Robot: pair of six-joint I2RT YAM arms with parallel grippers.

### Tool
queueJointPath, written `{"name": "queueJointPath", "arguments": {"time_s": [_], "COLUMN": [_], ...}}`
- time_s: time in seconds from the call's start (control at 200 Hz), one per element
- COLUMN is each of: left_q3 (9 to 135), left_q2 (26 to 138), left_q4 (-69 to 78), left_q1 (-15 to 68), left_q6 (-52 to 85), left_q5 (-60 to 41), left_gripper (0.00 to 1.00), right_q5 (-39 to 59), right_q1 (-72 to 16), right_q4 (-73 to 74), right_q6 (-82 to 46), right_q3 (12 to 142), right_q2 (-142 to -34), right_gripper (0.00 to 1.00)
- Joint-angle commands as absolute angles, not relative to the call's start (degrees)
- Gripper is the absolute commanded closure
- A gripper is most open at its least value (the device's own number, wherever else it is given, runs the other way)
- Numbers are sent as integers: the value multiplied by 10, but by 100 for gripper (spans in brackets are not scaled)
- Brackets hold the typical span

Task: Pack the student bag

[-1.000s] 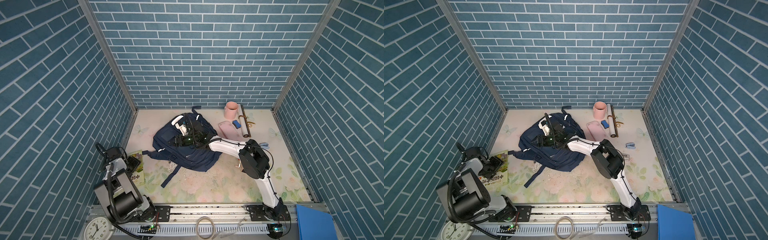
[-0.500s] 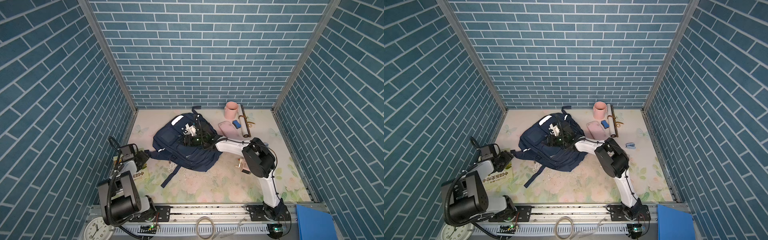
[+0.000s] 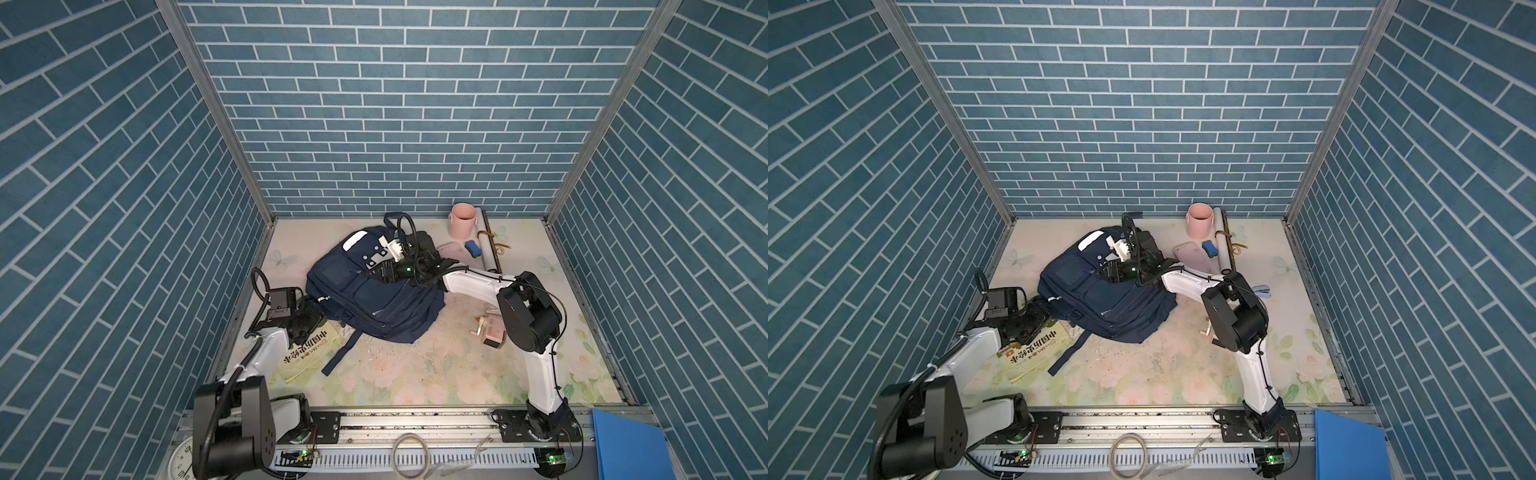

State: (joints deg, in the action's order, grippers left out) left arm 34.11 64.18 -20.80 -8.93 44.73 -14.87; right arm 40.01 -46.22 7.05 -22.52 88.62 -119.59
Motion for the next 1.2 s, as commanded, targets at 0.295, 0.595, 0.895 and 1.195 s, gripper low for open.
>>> {"name": "queueJointPath", "arguments": {"time_s": [0.295,0.595,0.895,1.195], "left_q3": [319,283,230,222], "left_q2": [579,570,569,583], "left_q4": [-294,-286,-244,-244], "left_q1": [-309,-314,-317,-321], "left_q6": [406,458,501,499], "left_q5": [-181,-120,-112,-92], "left_gripper": [13,13,13,13], "right_q5": [425,394,379,343], "right_q1": [-552,-587,-608,-620], "right_q4": [-147,-156,-200,-233], "right_q6": [-65,-126,-148,-173], "right_q3": [1017,1056,1149,1217], "right_q2": [-1265,-1330,-1398,-1445], "right_gripper": [48,48,48,48]}}
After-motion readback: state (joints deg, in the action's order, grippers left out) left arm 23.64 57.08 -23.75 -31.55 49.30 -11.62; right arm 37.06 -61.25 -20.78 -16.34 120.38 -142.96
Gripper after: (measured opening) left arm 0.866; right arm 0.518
